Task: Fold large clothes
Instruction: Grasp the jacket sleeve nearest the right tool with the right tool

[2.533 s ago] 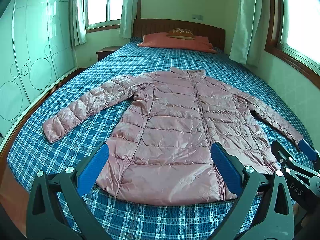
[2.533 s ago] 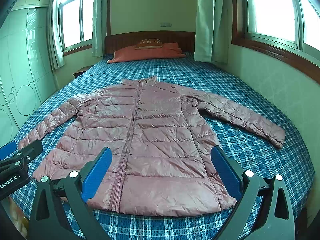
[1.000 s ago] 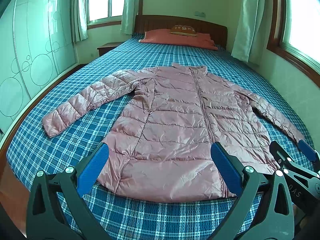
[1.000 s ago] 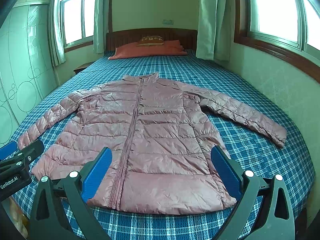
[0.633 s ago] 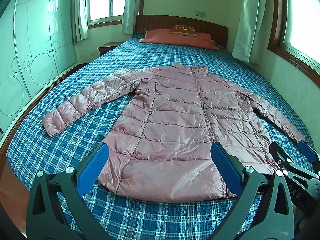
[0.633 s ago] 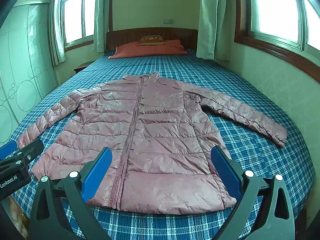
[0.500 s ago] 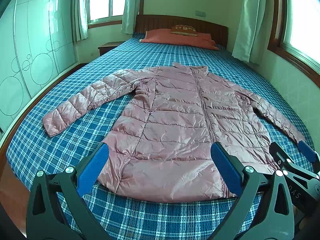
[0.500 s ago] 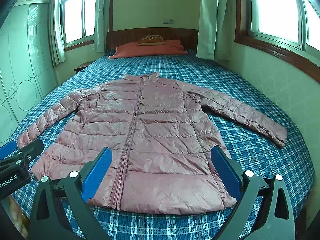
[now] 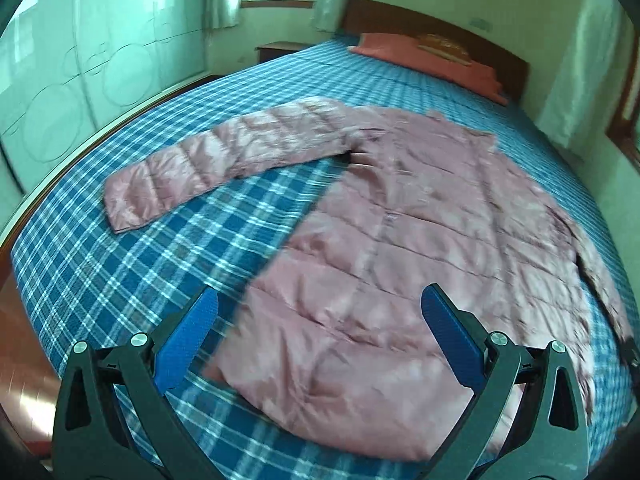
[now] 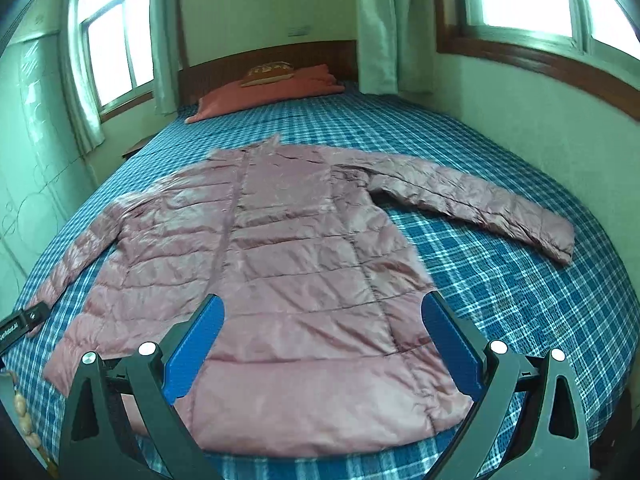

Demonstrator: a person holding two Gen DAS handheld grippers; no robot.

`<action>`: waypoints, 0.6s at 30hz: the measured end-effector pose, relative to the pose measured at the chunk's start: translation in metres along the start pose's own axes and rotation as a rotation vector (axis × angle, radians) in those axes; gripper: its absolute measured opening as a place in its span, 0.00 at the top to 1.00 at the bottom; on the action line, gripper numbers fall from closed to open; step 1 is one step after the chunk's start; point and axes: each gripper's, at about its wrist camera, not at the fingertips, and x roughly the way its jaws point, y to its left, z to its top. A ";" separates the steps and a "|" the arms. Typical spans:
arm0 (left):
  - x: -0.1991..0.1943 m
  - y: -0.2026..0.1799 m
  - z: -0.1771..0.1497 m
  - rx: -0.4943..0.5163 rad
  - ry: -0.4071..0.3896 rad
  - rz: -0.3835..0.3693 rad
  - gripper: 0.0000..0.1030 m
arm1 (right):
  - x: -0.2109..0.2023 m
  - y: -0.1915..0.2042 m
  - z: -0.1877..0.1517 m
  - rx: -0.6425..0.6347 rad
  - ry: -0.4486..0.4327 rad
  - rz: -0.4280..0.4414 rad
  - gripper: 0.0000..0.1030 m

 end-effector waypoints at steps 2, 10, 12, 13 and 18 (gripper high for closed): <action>0.017 0.015 0.007 -0.039 0.007 0.056 0.02 | 0.013 -0.028 0.009 0.059 0.003 -0.020 0.05; 0.076 0.076 0.027 -0.124 0.015 0.277 0.02 | 0.060 -0.153 0.027 0.360 0.032 -0.093 0.48; 0.088 0.089 0.030 -0.144 0.015 0.318 0.02 | 0.068 -0.177 0.026 0.441 0.034 -0.080 0.48; 0.093 0.093 0.030 -0.150 0.019 0.329 0.02 | 0.072 -0.194 0.024 0.490 0.026 -0.083 0.48; 0.118 0.113 0.031 -0.182 0.054 0.360 0.02 | 0.091 -0.255 0.014 0.694 0.019 -0.061 0.42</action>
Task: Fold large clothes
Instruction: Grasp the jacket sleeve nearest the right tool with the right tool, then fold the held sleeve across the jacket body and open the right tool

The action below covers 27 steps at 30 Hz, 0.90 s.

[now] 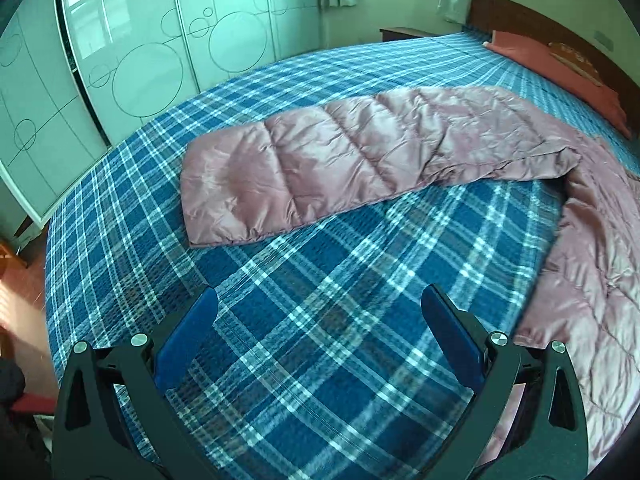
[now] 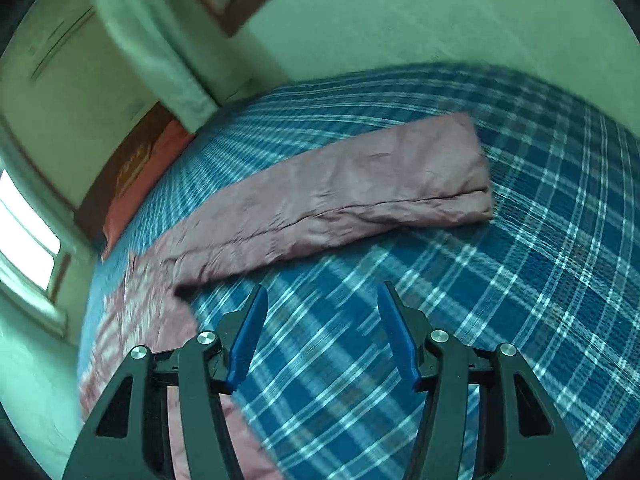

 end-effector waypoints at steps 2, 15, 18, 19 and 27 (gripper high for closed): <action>0.011 0.000 -0.001 0.006 0.025 0.016 0.02 | 0.009 -0.014 0.007 0.061 0.003 0.009 0.42; 0.013 -0.001 -0.008 0.022 0.025 0.048 0.02 | 0.027 -0.055 0.031 0.306 -0.172 0.151 0.29; 0.013 0.002 -0.008 0.020 0.028 0.045 0.02 | 0.029 -0.065 0.040 0.338 -0.209 0.153 0.29; 0.011 -0.003 -0.012 0.021 0.028 0.046 0.02 | 0.031 -0.065 0.043 0.329 -0.209 0.137 0.30; 0.018 -0.004 0.004 0.064 0.007 0.065 0.02 | 0.045 -0.024 0.068 0.154 -0.141 0.079 0.84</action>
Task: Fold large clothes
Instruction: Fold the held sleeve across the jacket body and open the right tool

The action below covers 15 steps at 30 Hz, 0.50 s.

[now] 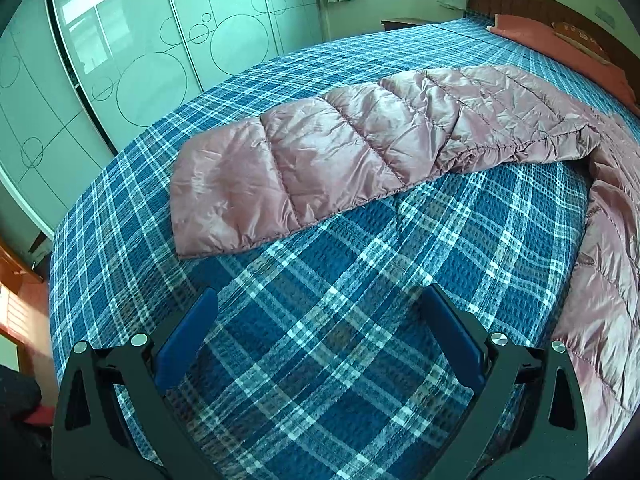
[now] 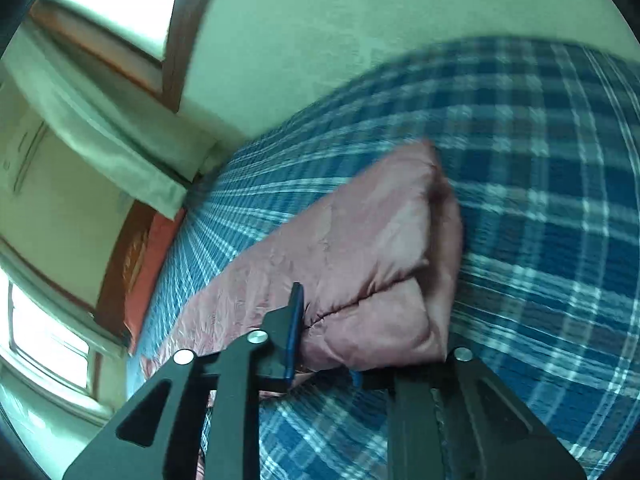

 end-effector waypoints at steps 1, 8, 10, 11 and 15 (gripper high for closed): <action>0.001 0.001 0.000 -0.001 0.001 -0.001 0.02 | -0.004 0.014 -0.001 -0.037 -0.006 0.016 0.84; 0.008 0.004 0.000 -0.035 -0.001 -0.040 0.02 | -0.013 0.153 -0.055 -0.348 0.033 0.159 0.84; 0.010 0.004 -0.002 -0.042 -0.007 -0.048 0.02 | -0.007 0.195 -0.083 -0.432 0.061 0.195 0.84; 0.011 0.005 -0.002 -0.045 -0.010 -0.052 0.02 | -0.004 0.216 -0.099 -0.479 0.077 0.212 0.84; 0.009 0.008 -0.008 -0.054 -0.022 -0.058 0.02 | 0.016 0.289 -0.160 -0.610 0.154 0.275 0.84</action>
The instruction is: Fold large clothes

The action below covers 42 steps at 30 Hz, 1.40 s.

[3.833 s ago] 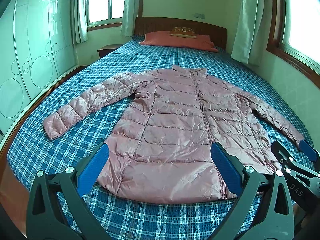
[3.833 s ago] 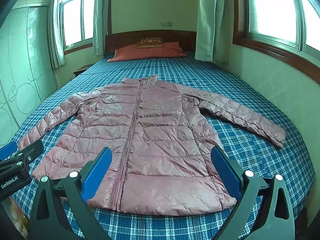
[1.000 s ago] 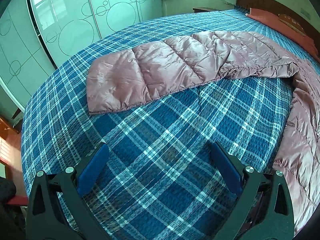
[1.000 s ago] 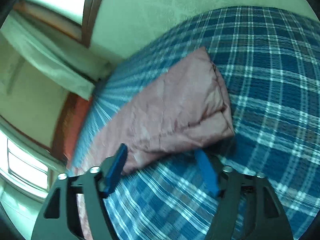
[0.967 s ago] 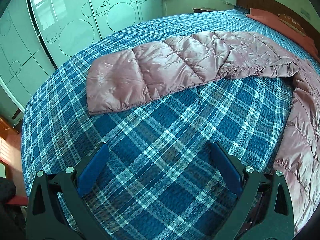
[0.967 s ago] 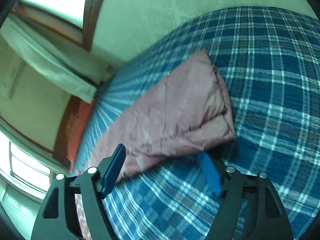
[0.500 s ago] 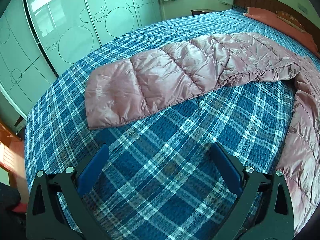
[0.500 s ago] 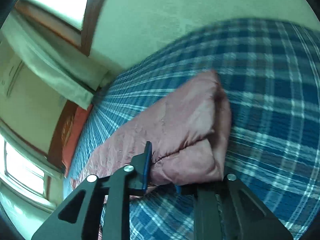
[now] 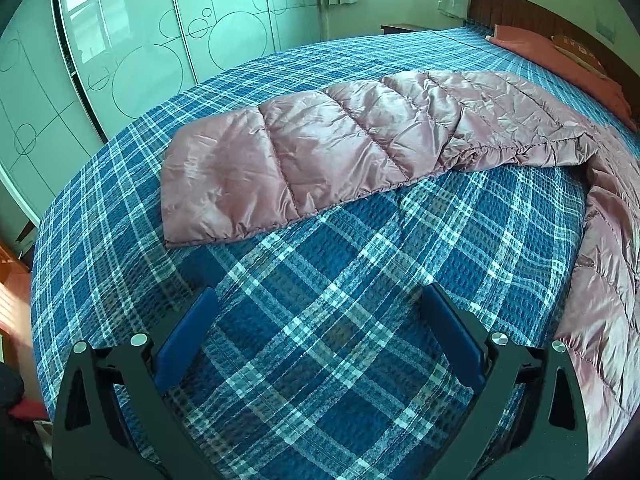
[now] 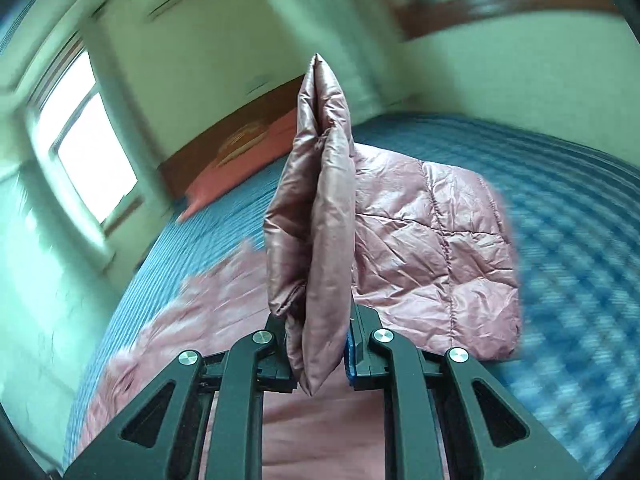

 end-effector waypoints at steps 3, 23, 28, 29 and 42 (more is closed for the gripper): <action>0.000 0.000 0.002 -0.001 0.001 -0.002 0.02 | 0.032 0.060 -0.016 -0.083 0.069 0.049 0.84; 0.000 0.000 -0.002 -0.007 -0.005 -0.009 0.02 | 0.133 0.238 -0.162 -0.404 0.486 0.202 0.70; 0.000 0.001 -0.002 -0.008 -0.006 -0.008 0.02 | 0.100 0.226 -0.151 -0.399 0.480 0.300 0.47; 0.001 0.003 -0.002 -0.008 -0.006 -0.008 0.02 | 0.089 0.219 -0.141 -0.395 0.458 0.310 0.47; 0.001 0.001 -0.002 -0.005 -0.010 -0.001 0.02 | 0.115 -0.003 -0.048 -0.255 0.352 -0.180 0.55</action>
